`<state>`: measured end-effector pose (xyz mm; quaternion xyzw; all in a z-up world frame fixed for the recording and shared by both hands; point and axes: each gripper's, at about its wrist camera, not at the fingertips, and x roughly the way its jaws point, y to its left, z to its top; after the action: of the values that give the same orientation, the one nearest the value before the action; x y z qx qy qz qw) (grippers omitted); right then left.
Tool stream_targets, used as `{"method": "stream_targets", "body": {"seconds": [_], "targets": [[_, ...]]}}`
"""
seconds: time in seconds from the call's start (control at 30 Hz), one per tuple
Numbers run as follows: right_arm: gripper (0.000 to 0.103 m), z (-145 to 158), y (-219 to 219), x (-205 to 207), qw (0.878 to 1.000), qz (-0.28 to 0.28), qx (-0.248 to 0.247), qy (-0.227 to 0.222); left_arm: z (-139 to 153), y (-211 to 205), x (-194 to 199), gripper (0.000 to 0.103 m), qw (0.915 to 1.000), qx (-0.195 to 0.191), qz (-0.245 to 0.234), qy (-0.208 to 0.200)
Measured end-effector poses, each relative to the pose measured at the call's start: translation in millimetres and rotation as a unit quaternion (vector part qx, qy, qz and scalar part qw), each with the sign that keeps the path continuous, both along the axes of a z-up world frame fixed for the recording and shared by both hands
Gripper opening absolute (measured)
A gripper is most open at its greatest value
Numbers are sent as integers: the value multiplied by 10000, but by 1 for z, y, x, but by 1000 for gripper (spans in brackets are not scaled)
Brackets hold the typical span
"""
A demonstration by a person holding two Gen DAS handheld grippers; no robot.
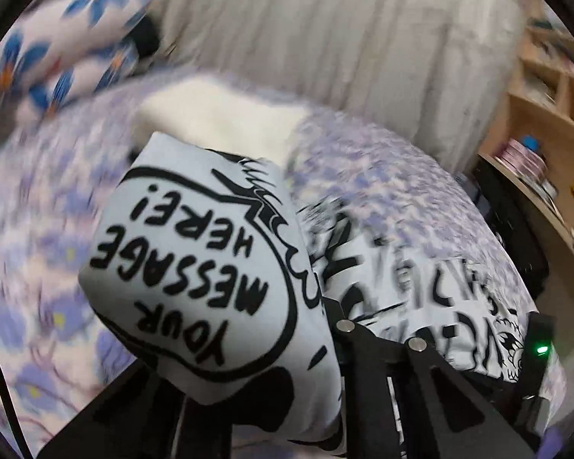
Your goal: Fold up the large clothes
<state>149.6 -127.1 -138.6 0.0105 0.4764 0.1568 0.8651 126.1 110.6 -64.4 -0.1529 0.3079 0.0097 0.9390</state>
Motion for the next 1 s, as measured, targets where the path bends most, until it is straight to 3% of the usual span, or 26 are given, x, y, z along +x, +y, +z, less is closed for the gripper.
{"method": "stream_targets", "body": {"seconds": [0.23, 0.37, 0.47, 0.57, 0.63, 0.73, 0.87, 1.0], "targets": [[5, 6, -31, -20, 9966, 103, 770, 280, 57, -93, 19, 11, 9921, 693, -885, -559], [4, 25, -76, -46, 9892, -146, 1445, 196, 75, -157, 27, 11, 9805, 983, -1522, -753], [3, 39, -119, -69, 9885, -631, 1375, -59, 75, -205, 31, 11, 9701, 1168, -1970, -808], [3, 50, -164, -88, 9869, -1325, 813, -428, 64, -258, 28, 11, 9606, 1135, -2439, -699], [3, 50, -192, -96, 9817, -1694, 737, -458, 50, -288, 26, 11, 9529, 1160, -2736, -604], [3, 43, -230, -105, 9736, -2173, 607, -336, 4, -338, 35, 11, 9389, 1569, -3063, -43], [3, 28, -252, -110, 9669, -2484, 559, -135, -55, -367, 47, 14, 9255, 2056, -3116, 635], [3, 20, -255, -112, 9667, -2484, 606, -69, -56, -369, 41, 15, 9234, 2072, -3187, 524]]}}
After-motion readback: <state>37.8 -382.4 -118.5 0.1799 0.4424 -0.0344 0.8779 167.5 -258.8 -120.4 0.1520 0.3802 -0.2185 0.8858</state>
